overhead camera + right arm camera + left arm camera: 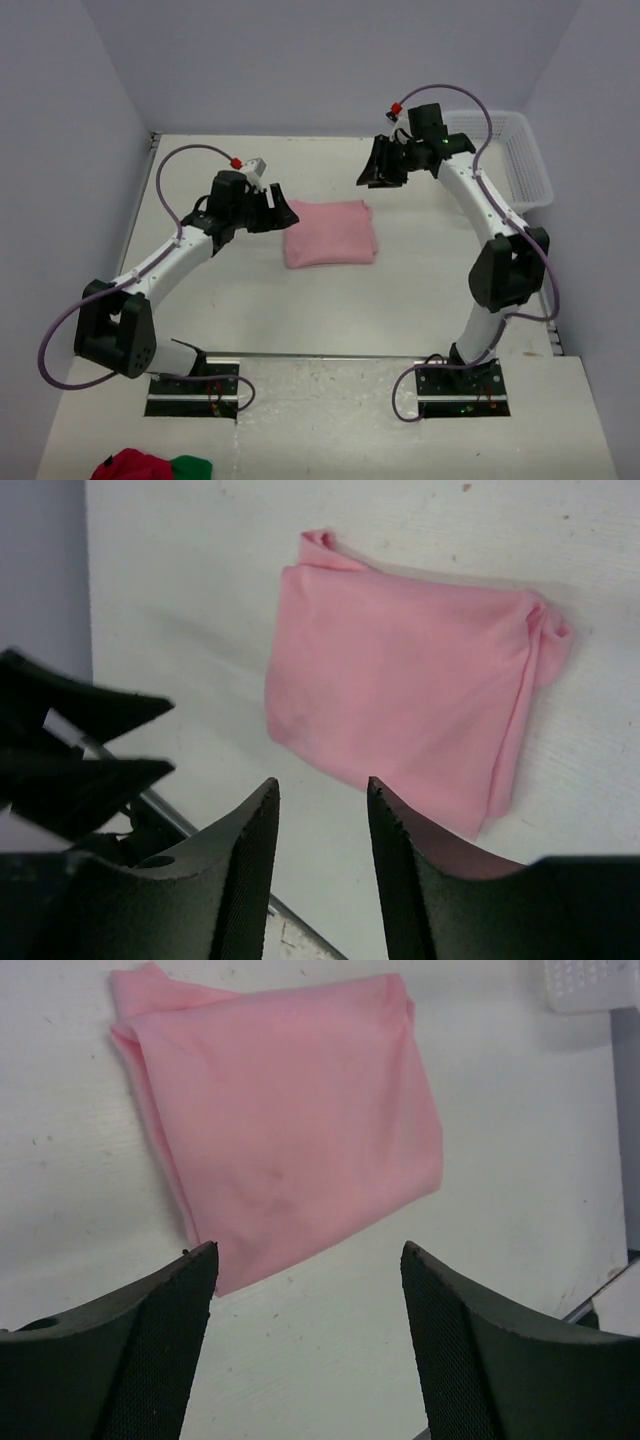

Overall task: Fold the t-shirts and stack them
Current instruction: Smooth out wrinkles on the folded tshirt

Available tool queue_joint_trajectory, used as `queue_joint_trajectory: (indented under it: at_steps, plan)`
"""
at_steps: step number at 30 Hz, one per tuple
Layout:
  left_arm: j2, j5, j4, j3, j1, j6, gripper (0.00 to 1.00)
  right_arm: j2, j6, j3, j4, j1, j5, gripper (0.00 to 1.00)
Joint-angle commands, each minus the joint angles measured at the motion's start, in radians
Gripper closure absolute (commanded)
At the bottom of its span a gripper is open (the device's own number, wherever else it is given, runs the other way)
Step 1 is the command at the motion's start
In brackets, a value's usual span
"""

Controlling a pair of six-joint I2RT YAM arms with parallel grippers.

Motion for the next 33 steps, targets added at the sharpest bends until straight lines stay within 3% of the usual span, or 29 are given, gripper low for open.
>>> queue_joint_trajectory:
  at_steps: [1,3,5,9,12,16,24,33]
  plan:
    - [0.118,0.199,-0.003,0.056,0.106,-0.004,0.25,-0.206,0.000,-0.176,0.060,0.012,-0.063,0.57]
    - [0.159,0.278,0.052,0.060,0.137,-0.006,0.25,-0.367,0.015,-0.269,0.138,0.012,-0.100,0.55]
    - [0.216,0.276,0.053,0.074,0.163,0.013,0.26,-0.460,0.023,-0.370,0.166,0.012,-0.145,0.47]
    - [0.349,0.295,0.046,0.119,0.179,0.048,0.32,-0.678,0.031,-0.478,0.191,0.014,-0.171,0.43]
    - [0.426,0.316,0.049,0.146,0.179,0.062,0.39,-0.752,0.023,-0.518,0.164,0.014,-0.169,0.42]
    - [0.488,0.278,0.029,0.186,0.179,0.080,0.39,-0.878,0.009,-0.565,0.140,0.018,-0.162,0.41]
    - [0.540,0.201,-0.060,0.231,0.177,0.111,0.39,-0.979,0.024,-0.616,0.160,0.018,-0.174,0.39]
    - [0.594,0.341,-0.005,0.218,0.177,0.102,0.36,-1.001,0.018,-0.625,0.176,0.017,-0.168,0.39]
